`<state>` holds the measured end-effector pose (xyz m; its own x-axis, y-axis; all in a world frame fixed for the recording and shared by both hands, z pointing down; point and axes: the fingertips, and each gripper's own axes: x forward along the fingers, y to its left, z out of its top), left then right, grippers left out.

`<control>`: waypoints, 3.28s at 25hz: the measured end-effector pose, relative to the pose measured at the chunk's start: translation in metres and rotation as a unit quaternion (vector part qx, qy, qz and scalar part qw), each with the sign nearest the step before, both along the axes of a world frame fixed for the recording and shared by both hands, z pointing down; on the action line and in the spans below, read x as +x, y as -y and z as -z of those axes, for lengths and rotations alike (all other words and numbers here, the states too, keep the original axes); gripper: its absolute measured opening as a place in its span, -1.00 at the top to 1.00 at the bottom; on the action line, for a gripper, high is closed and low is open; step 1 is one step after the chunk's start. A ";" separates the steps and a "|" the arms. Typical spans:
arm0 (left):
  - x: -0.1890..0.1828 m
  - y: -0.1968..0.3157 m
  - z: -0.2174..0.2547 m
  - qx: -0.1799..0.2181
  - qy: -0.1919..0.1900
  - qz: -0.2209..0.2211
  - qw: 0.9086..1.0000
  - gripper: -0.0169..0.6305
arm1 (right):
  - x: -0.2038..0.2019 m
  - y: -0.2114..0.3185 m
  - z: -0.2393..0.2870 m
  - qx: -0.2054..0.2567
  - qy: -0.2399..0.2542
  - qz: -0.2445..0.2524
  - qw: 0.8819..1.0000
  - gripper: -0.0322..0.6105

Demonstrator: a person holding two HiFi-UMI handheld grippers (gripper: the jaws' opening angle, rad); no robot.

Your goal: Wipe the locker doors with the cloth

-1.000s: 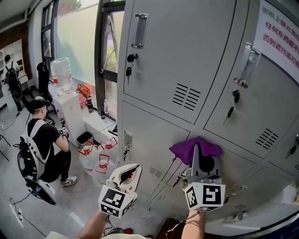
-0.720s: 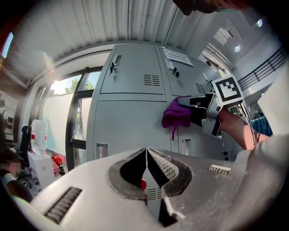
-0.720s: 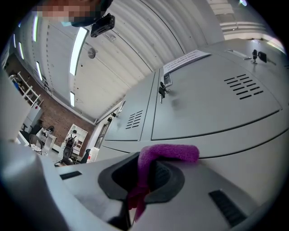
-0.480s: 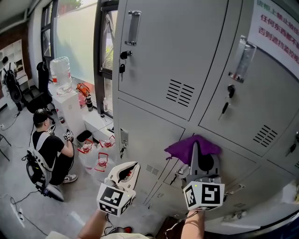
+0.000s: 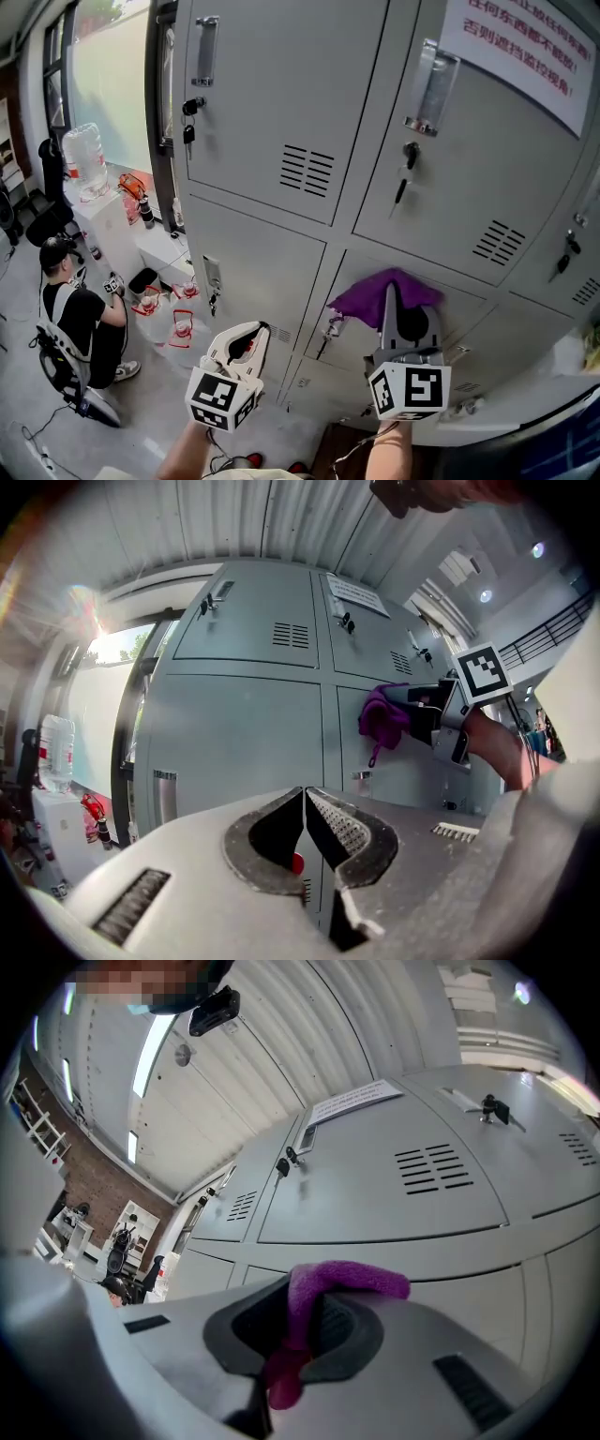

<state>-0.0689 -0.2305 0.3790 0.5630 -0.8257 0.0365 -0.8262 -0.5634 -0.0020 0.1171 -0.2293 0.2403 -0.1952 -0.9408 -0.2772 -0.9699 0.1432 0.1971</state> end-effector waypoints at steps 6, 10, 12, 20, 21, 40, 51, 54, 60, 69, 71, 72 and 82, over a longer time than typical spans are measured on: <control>0.024 0.002 -0.003 -0.007 -0.002 -0.023 1.000 0.86 | 0.039 -0.016 0.002 0.001 -0.001 -0.043 0.999 0.80; 0.043 0.002 -0.003 -0.007 -0.003 -0.041 0.999 0.86 | 0.068 -0.029 0.003 0.003 0.000 -0.074 0.997 0.80; 0.053 0.002 -0.003 -0.006 -0.003 -0.049 0.999 0.86 | 0.082 -0.035 0.004 0.003 0.001 -0.089 0.996 0.80; 0.089 -0.002 -0.005 -0.008 -0.001 -0.082 0.997 0.86 | 0.127 -0.054 0.004 -0.001 0.008 -0.136 0.991 0.80; 0.092 -0.002 -0.005 -0.008 -0.001 -0.085 0.996 0.86 | 0.131 -0.056 0.003 -0.002 0.012 -0.141 0.990 0.80; 0.102 -0.003 -0.003 -0.008 -0.001 -0.085 0.996 0.86 | 0.142 -0.081 0.009 0.019 0.014 -0.139 0.990 0.80; 0.093 -0.010 0.007 0.002 0.000 -0.080 0.997 0.86 | 0.109 -0.105 -0.014 0.010 0.008 -0.112 0.994 0.80; 0.089 -0.011 0.010 0.005 0.001 -0.077 0.997 0.86 | 0.093 -0.108 -0.021 0.007 0.008 -0.096 0.995 0.80; 0.077 -0.013 0.014 0.009 0.004 -0.064 0.998 0.86 | 0.060 -0.105 -0.031 0.000 0.007 -0.055 0.998 0.80; 0.045 -0.015 0.017 0.012 0.009 -0.027 1.000 0.86 | 0.001 -0.079 -0.050 -0.016 0.000 0.018 1.000 0.80; 0.035 -0.014 0.018 0.014 0.010 -0.016 1.000 0.86 | -0.010 -0.073 -0.053 -0.019 0.000 0.033 0.999 0.80; 0.031 -0.014 0.019 0.015 0.011 -0.011 1.000 0.86 | -0.016 -0.070 -0.054 -0.019 -0.001 0.040 0.999 0.80; -0.003 -0.009 0.018 0.013 0.017 0.027 0.999 0.86 | -0.060 -0.035 -0.064 -0.033 -0.003 0.090 0.995 0.80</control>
<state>-0.0717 -0.2213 0.3610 0.5159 -0.8560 0.0325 -0.8549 -0.5169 -0.0438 0.0575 -0.1944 0.3041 -0.3632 -0.9068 -0.2142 -0.9264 0.3269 0.1868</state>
